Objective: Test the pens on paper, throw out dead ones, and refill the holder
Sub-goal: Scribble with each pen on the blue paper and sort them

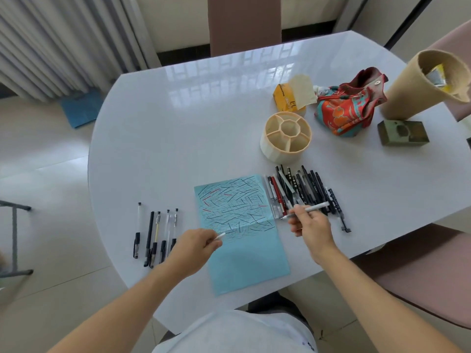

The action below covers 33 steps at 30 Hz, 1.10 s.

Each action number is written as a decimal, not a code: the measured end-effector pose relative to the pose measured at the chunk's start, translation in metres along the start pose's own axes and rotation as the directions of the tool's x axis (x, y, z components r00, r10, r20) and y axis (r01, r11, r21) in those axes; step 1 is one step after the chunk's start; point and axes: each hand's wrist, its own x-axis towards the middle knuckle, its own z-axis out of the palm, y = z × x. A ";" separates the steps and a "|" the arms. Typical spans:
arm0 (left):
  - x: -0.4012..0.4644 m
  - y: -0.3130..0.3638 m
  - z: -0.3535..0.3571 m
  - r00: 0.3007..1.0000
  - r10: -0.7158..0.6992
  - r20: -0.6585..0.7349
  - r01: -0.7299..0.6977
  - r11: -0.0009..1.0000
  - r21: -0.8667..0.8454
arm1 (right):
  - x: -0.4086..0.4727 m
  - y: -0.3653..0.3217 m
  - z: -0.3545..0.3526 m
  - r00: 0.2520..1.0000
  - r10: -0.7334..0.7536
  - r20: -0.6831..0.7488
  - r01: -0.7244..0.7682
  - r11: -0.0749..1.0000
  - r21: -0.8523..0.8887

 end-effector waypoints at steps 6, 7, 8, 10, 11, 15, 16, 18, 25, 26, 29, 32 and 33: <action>0.001 -0.001 0.019 0.982 0.158 -0.100 -0.152 0.986 0.064 | -0.011 0.023 0.012 1.000 -0.027 -0.015 0.027 0.999 0.018; 0.000 -0.005 0.020 0.980 0.169 -0.102 -0.160 0.983 0.091 | -0.014 0.027 0.013 0.998 -0.048 -0.031 0.048 0.999 -0.006; -0.001 -0.009 0.021 0.978 0.180 -0.107 -0.168 0.979 0.113 | -0.018 0.031 0.015 0.997 -0.068 -0.043 0.067 0.997 -0.039; -0.003 -0.016 0.023 0.975 0.191 -0.116 -0.173 0.974 0.146 | -0.026 0.038 0.022 0.994 -0.103 -0.036 0.098 0.989 -0.112; -0.005 -0.020 0.023 0.976 0.185 -0.116 -0.166 0.974 0.156 | -0.030 0.040 0.029 0.993 -0.117 -0.015 0.114 0.983 -0.141; -0.014 -0.029 0.028 0.981 0.171 -0.095 -0.150 0.970 0.190 | -0.046 0.050 0.062 0.977 -0.176 0.121 0.200 0.952 -0.232; -0.015 -0.029 0.028 0.981 0.170 -0.089 -0.151 0.969 0.194 | -0.048 0.052 0.069 0.968 -0.197 0.155 0.233 0.937 -0.260; -0.018 -0.030 0.029 0.982 0.171 -0.081 -0.152 0.968 0.197 | -0.050 0.057 0.081 0.944 -0.246 0.219 0.306 0.900 -0.311; -0.021 -0.034 0.031 0.980 0.188 -0.066 -0.169 0.961 0.221 | -0.051 0.066 0.095 0.883 -0.352 0.310 0.466 0.724 -0.509; -0.021 -0.035 0.031 0.979 0.190 -0.068 -0.170 0.960 0.223 | -0.051 0.067 0.094 0.876 -0.364 0.317 0.482 0.700 -0.527; -0.022 -0.036 0.032 0.980 0.187 -0.075 -0.166 0.959 0.229 | -0.051 0.069 0.092 0.852 -0.392 0.347 0.524 0.644 -0.558; -0.022 -0.035 0.033 0.980 0.181 -0.081 -0.158 0.960 0.231 | -0.049 0.070 0.086 0.875 -0.408 0.261 0.477 0.636 -0.607; -0.022 -0.035 0.032 0.980 0.181 -0.082 -0.158 0.960 0.233 | -0.047 0.069 0.083 0.886 -0.407 0.223 0.452 0.646 -0.615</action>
